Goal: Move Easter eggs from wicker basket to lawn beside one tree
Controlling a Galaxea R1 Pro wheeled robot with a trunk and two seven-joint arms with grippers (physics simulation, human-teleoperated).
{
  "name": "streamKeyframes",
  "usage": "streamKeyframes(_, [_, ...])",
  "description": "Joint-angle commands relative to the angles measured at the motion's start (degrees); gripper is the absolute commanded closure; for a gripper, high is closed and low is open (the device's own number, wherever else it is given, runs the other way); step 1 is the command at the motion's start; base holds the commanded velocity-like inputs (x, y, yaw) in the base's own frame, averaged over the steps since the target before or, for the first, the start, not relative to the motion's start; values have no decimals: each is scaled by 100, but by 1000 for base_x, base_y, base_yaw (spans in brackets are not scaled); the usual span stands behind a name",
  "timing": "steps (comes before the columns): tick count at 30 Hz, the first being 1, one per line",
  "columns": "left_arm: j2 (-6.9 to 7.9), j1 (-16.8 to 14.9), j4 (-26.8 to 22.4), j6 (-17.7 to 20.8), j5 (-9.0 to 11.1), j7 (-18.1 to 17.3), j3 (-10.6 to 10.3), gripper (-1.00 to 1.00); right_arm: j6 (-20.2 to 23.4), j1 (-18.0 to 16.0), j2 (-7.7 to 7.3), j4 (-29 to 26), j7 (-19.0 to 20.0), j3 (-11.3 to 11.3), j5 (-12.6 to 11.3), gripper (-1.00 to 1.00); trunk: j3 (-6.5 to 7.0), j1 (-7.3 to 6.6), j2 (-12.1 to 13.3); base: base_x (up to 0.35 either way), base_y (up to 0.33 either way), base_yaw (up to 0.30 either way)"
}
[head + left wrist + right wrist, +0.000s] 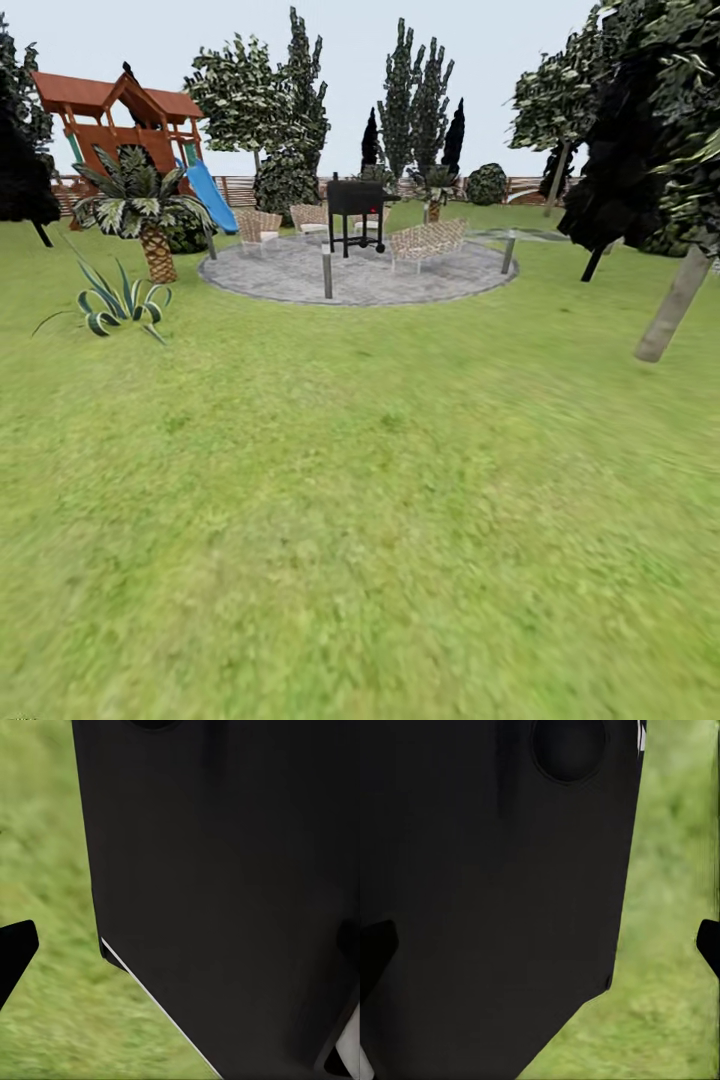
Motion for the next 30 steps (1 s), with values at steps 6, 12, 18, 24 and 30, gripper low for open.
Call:
streamKeyframes(6, [-1, -3, -2, 8, 7, 0, 4, -100, -18, -2, 0, 3, 1, 3, 5, -100, -5, 3, -2, 334, 0, 292])
streamKeyframes(12, [-1, -3, -2, 8, 4, 0, 4, -100, -14, -2, -34, -10, -20, -3, -7, -100, -5, 3, -2, 334, 0, 136])
streamKeyframes(18, [-1, -3, -2, 8, 5, -8, 4, -100, -10, -2, -30, -9, -25, -9, -7, -100, -5, 3, -2, 334, 0, 8])
streamKeyframes(24, [0, -3, -2, 8, 5, -9, 4, -100, -15, -2, -26, -14, -26, -14, -11, -100, -5, 3, -2, 334, 0, 0])
streamKeyframes(30, [-1, -3, -3, 8, 3, -17, 3, -100, -14, -2, -22, -14, -26, -20, -12, -100, -5, 3, -2, 334, 0, 0])
